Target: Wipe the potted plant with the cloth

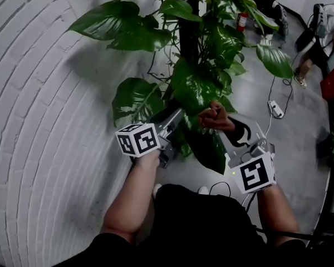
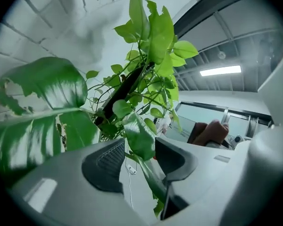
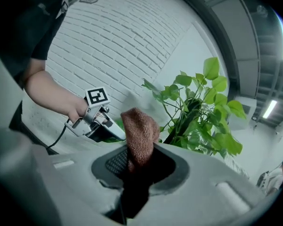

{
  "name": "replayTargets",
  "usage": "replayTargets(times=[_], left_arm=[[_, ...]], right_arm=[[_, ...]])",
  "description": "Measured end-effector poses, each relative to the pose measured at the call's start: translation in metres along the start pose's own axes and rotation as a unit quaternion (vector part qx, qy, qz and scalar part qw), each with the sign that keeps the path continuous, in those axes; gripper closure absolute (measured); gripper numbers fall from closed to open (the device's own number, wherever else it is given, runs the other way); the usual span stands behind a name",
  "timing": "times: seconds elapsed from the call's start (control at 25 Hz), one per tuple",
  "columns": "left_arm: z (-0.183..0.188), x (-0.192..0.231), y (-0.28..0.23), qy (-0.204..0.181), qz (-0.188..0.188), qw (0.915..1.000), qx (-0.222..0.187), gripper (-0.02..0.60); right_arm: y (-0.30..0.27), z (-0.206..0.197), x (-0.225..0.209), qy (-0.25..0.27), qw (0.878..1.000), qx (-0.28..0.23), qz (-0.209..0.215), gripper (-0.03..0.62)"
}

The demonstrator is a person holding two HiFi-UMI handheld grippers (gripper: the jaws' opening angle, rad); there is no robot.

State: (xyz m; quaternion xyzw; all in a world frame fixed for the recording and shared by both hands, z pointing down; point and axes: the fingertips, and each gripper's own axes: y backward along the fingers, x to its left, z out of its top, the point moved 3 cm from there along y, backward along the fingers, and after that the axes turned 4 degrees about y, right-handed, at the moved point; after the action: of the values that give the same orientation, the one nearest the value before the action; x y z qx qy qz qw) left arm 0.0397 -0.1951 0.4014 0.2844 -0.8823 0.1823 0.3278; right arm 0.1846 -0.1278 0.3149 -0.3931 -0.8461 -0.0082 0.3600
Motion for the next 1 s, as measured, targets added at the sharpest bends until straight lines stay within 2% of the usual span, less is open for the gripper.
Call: replayTargets(times=[0.16,0.4,0.44,0.52,0.6,0.84,1.0], left_arm=[[0.004,0.009,-0.019,0.014,0.014,0.9998,-0.007,0.333],[-0.001,0.004,-0.042,-0.012,-0.014,0.9986,0.049,0.338],[0.0,0.003,-0.045,-0.02,-0.019,0.9978,0.061,0.36],[0.001,0.003,-0.046,-0.036,-0.028,0.9959,0.078,0.485],[0.0,0.002,-0.044,-0.041,-0.037,0.9944,0.09,0.557],[-0.007,0.019,-0.034,-0.051,-0.039,0.9926,0.103,0.565],[-0.006,0.026,-0.03,-0.061,-0.043,0.991,0.111,0.565]], right_arm=[[-0.003,-0.007,-0.006,0.004,1.0,-0.005,0.015,0.525],[-0.027,0.002,-0.022,-0.005,1.0,-0.005,0.005,0.525],[-0.034,0.005,-0.025,-0.004,1.0,-0.002,0.003,0.525],[-0.049,0.013,-0.033,0.001,1.0,0.003,0.001,0.525],[-0.067,0.02,-0.041,0.016,1.0,0.009,-0.002,0.525],[-0.143,0.011,-0.059,0.068,0.997,0.04,0.004,0.525],[-0.194,-0.001,-0.064,0.06,0.995,0.076,0.029,0.525]])
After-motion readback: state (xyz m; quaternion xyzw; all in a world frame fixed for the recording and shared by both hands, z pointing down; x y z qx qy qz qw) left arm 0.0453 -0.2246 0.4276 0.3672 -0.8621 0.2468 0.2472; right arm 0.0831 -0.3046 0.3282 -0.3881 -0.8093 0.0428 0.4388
